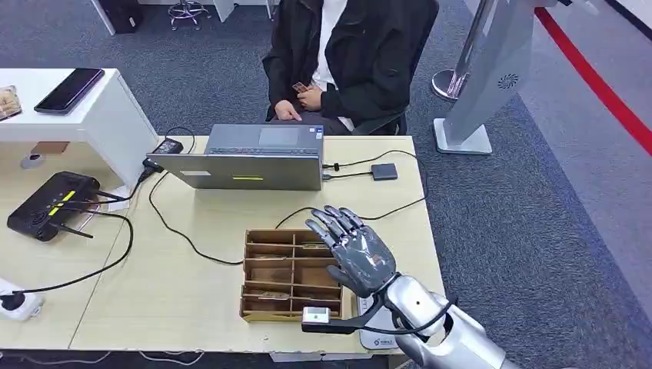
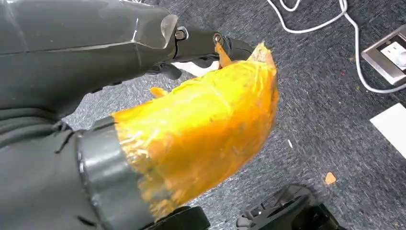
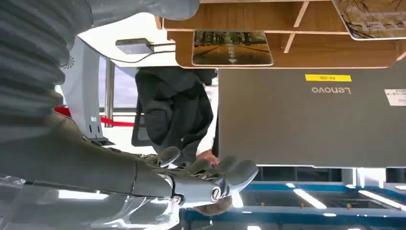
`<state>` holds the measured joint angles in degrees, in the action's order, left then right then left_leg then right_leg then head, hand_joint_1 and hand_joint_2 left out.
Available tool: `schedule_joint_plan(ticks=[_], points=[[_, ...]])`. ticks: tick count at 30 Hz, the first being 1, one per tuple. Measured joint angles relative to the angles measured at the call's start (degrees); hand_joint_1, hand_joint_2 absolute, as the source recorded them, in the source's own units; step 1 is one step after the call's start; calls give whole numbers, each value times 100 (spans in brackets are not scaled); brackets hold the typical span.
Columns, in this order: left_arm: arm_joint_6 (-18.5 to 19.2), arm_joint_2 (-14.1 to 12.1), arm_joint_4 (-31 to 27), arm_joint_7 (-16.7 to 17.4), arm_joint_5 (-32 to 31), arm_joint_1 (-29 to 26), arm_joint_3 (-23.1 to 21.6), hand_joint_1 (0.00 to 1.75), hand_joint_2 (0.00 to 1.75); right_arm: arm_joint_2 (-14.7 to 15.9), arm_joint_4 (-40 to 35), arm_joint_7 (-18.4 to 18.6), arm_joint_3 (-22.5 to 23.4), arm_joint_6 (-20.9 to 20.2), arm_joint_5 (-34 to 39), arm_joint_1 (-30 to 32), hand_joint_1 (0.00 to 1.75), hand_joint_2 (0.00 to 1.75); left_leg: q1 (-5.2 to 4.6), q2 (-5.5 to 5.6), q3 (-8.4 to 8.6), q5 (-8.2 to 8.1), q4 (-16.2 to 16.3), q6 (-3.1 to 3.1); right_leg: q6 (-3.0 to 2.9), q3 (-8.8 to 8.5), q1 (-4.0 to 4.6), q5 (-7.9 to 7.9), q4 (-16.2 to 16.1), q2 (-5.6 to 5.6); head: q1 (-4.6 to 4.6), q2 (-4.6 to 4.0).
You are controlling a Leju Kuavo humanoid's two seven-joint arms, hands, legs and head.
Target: Pass the card to the sensor for recognition and then transmit it.
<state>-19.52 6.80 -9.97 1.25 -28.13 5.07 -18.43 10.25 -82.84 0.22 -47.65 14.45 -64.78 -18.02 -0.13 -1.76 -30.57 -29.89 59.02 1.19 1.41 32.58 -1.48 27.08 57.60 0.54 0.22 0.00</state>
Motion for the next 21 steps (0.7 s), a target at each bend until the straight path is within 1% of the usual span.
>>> schedule_joint_plan(ticks=[11, 12, 15, 17, 21], points=[[0, 0, 0, -2, -28, 0, 2, 0, 0, -94, 0, -31, 9, -20, 24, -13, 26, 175, 0, 0, 0, 0, 0, 0, 0, 0, 0, 0, 0, 0, 0, 0], [2, 0, 0, -2, -33, 0, 2, 0, 0, -103, 2, -35, 9, -26, 28, -18, 30, 175, 0, 0, 0, 0, 0, 0, 0, 0, 0, 0, 0, 0, -2, 0], [9, 0, 0, -2, -55, 1, 2, 0, 0, -136, 18, -37, 9, -55, 37, -38, 28, 175, 0, 0, 0, 0, 0, 0, 0, 0, 0, 0, 0, 0, 0, 0], [15, 0, 0, -2, -68, 1, 2, 0, 0, -159, 46, -39, 7, -81, 53, -53, 31, 175, 0, 0, 0, 0, 0, 0, 0, 0, 0, 0, 0, 0, 0, 0], [17, 0, 0, 0, -90, 2, 2, 0, 0, -201, 122, -42, 7, -116, 74, -71, 33, 175, 0, 0, 0, 0, 0, 0, 0, 0, 0, 0, 0, 0, 0, 0]])
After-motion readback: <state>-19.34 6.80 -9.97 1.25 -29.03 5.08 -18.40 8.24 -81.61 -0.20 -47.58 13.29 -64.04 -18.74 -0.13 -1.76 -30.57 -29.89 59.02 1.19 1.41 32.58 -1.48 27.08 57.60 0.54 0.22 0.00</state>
